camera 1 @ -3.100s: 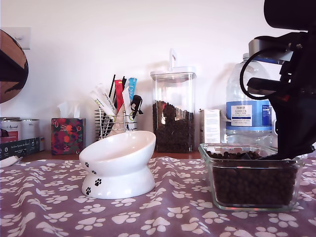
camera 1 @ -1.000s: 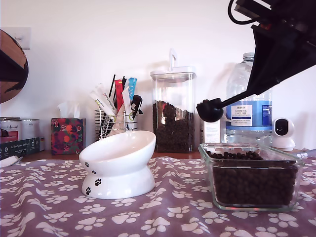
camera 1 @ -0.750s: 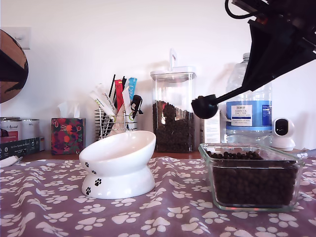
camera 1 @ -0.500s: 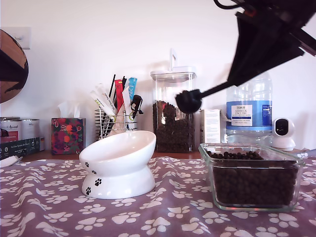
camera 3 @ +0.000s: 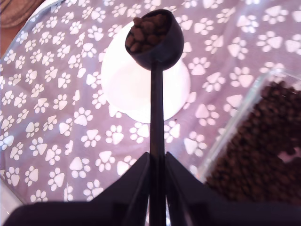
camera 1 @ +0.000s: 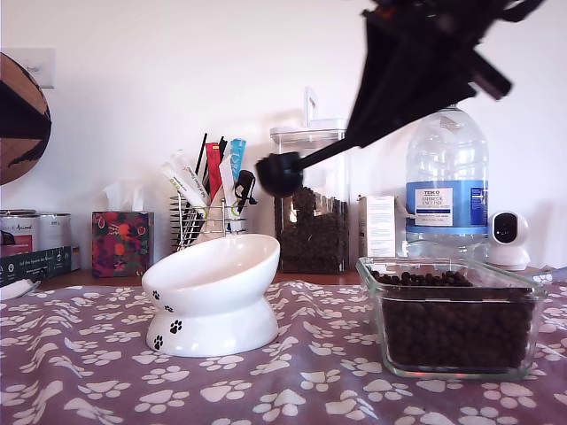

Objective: Measure one spoon of cat food and pour it into the food bowl

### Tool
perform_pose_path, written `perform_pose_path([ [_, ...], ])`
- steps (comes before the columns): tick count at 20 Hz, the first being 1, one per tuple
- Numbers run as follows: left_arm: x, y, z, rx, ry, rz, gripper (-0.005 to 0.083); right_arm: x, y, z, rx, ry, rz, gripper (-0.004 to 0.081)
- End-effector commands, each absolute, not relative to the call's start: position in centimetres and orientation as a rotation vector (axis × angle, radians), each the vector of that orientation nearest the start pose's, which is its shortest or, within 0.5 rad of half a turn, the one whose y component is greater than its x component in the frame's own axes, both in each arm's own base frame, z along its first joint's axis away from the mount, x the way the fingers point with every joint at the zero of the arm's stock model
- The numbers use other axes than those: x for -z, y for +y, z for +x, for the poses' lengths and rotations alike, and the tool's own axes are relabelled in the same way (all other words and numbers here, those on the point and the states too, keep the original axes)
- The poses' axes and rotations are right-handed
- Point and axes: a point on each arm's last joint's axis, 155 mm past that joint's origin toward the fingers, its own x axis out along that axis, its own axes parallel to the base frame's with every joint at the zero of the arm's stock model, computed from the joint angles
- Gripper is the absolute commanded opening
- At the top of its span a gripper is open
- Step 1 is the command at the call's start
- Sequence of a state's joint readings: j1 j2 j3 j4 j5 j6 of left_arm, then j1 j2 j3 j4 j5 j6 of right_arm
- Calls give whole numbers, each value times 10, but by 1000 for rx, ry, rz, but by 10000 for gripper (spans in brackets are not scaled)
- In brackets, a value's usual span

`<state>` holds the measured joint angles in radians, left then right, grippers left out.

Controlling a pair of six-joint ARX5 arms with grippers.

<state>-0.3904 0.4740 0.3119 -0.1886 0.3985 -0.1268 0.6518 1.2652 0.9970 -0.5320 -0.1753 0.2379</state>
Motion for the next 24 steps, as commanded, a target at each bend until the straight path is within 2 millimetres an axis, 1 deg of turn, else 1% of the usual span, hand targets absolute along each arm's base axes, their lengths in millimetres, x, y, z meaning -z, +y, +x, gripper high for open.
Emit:
perform_pose_path([
  [1, -163, -162, 218, 734, 395, -112, -20, -179, 263, 279, -704, 865, 20, -13],
  [4, -158, -160, 225, 702, 409, -107, -20, -176, 279, 284, -735, 891, 19, -13],
  [7, -148, -159, 228, 686, 447, -102, -20, -166, 290, 286, -751, 942, 46, -13],
  [10, -142, -160, 229, 687, 472, -102, -20, -158, 301, 283, -799, 986, 63, -13],
  [13, -142, -160, 229, 687, 472, -103, -20, -148, 308, 281, -814, 1034, 96, -13],
  [15, -142, -160, 228, 688, 473, -103, -20, -143, 309, 281, -812, 1045, 89, -13],
  [18, -142, -160, 228, 688, 474, -103, -20, -139, 301, 291, -781, 1002, 7, -13],
  [20, -142, -160, 228, 688, 473, -103, -20, -137, 296, 297, -775, 965, -74, -13],
  [24, -142, -160, 228, 688, 476, -103, -20, -134, 294, 299, -788, 877, -288, -13],
])
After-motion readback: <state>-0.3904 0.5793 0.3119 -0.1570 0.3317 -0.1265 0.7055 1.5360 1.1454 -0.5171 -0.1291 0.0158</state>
